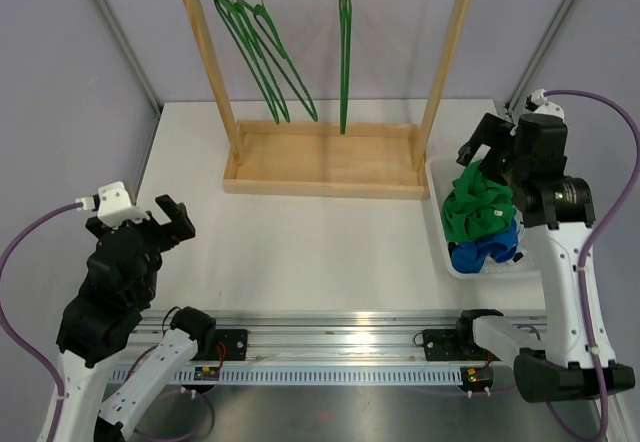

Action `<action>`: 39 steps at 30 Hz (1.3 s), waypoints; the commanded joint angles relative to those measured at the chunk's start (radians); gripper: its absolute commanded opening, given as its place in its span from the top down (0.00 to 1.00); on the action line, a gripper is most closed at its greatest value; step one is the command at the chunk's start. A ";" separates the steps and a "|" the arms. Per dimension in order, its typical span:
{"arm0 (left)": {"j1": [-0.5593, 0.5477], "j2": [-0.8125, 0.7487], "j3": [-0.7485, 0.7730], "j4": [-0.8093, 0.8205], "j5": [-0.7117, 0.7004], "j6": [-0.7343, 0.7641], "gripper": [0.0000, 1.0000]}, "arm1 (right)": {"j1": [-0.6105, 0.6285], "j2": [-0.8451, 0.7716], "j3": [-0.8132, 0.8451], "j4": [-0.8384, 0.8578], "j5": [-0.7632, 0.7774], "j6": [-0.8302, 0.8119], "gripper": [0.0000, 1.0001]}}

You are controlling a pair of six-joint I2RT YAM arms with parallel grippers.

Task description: Remove the tank top from the hanger

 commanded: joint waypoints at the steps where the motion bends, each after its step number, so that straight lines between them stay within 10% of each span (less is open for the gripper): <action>1: 0.003 0.056 0.125 -0.071 0.028 0.018 0.01 | 0.053 -0.095 0.044 -0.111 -0.129 -0.056 0.01; 20: 0.003 0.028 0.233 -0.329 0.081 0.055 0.01 | 0.136 -0.605 -0.049 -0.360 -0.068 -0.248 0.01; 39: 0.003 -0.090 0.146 -0.263 0.079 0.044 0.01 | 0.141 -0.546 -0.095 -0.253 -0.083 -0.210 0.00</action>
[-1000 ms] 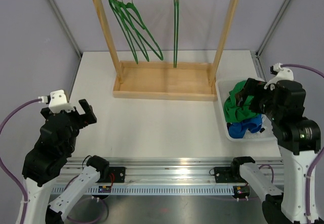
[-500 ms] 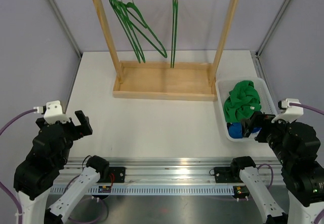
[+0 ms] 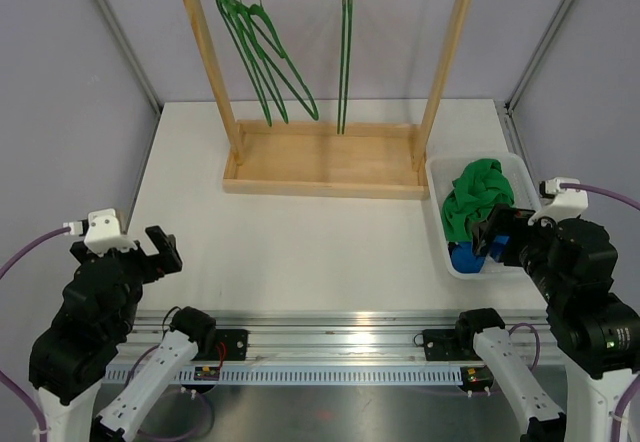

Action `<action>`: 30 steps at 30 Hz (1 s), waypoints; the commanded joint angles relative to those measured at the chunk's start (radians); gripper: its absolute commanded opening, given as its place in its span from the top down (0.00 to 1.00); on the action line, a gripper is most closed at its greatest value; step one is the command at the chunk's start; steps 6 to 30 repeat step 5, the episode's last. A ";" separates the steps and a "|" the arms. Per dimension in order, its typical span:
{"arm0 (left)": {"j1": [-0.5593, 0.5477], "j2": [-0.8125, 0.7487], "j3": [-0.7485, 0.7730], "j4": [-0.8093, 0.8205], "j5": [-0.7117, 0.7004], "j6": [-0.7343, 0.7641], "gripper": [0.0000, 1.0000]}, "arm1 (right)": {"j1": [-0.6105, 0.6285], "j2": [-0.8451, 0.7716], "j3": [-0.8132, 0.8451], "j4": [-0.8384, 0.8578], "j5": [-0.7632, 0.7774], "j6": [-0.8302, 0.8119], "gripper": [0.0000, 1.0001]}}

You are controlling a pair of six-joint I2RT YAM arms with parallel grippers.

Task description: Remove the tank top from the hanger

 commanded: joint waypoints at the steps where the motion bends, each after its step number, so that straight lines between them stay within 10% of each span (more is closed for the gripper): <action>1: 0.003 -0.019 -0.013 0.061 0.011 0.002 0.01 | 0.009 0.007 0.002 0.066 -0.017 0.007 0.00; 30: 0.003 -0.020 -0.016 0.066 0.007 0.003 0.01 | 0.009 0.012 0.003 0.071 -0.006 0.004 0.01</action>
